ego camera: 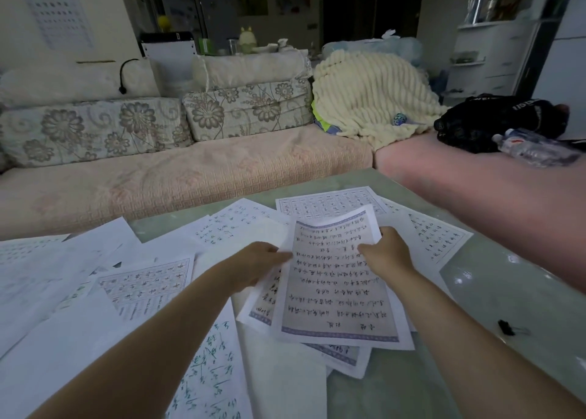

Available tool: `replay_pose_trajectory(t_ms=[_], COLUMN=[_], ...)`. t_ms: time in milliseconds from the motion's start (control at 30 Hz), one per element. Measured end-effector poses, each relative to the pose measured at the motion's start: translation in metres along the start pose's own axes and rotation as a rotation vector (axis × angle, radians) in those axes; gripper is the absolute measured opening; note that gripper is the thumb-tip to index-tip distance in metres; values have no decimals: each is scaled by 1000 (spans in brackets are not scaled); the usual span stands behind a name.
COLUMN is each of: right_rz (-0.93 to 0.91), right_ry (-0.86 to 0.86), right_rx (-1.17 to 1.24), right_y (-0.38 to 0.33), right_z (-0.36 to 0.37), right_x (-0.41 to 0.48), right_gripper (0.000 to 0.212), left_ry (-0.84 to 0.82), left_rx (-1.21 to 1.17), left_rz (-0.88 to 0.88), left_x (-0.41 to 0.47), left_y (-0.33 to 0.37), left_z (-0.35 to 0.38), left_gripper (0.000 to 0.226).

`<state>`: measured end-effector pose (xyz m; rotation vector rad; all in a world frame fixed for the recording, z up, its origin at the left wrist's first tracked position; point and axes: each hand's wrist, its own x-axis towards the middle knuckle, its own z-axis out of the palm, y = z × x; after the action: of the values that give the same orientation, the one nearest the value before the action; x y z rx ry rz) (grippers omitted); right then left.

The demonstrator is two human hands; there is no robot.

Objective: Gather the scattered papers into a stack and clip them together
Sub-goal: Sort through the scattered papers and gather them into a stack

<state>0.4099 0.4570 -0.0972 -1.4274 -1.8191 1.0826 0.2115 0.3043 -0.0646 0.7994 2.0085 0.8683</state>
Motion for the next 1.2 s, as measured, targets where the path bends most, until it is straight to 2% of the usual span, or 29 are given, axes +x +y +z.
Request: replay_pose_trajectory(t_ms=[67, 133, 267, 300, 333, 400, 433, 467, 533, 667, 733, 867, 967, 1033, 1100, 1200], right_rz=[16, 12, 66, 86, 100, 119, 106, 89, 42, -52, -98, -162, -222, -252, -262, -280], right_ry=[-23, -23, 35, 6, -49, -187, -236, -269, -337, -436, -457, -571, -559, -492, -403, -226], right_rx=[-19, -48, -83, -45, 21, 123, 124, 115, 76, -1, -38, -171, -270, -307, -324, -433], right_y=[-1, -6, -17, -21, -24, -31, -33, -35, -41, -54, -59, -58, -53, -52, -50, -36], right_z=[-1, -2, -7, -8, -9, -10, -9, -7, 0, 21, 31, 52, 56, 47, 32, 7], right_x=[-4, -10, -27, -34, -39, -50, -55, -59, -70, -94, -105, -120, -118, -110, -97, -73], right_gripper=[29, 32, 79, 82, 76, 47, 33, 28, 30, 45, 40, 37, 41, 53, 63, 54], left_ry=[85, 159, 214, 211, 213, 222, 224, 218, 228, 338, 402, 453, 488, 510, 498, 453], left_rx=[69, -5, -250, -303, -346, -389, -399, -398, -308, 42, 228, 508, 702, 655, 540, 495], left_rz=[82, 134, 173, 170, 166, 165, 165, 173, 209, 215, 191, -19, -130, -58, 72, 253], left_x=[-9, -14, -33, -39, -45, -56, -62, -68, -81, -98, -105, -110, -110, -105, -96, -81], left_y=[2, 1, -10, -13, -17, -22, -24, -27, -30, -36, -42, -60, -69, -65, -53, -26], left_z=[10, 16, 9, 7, 5, 0, -3, -6, -12, -24, -33, -53, -56, -50, -41, -17], left_gripper=[25, 24, 20, 20, 20, 20, 20, 19, 19, 21, 19, 34, 59, 69, 66, 52])
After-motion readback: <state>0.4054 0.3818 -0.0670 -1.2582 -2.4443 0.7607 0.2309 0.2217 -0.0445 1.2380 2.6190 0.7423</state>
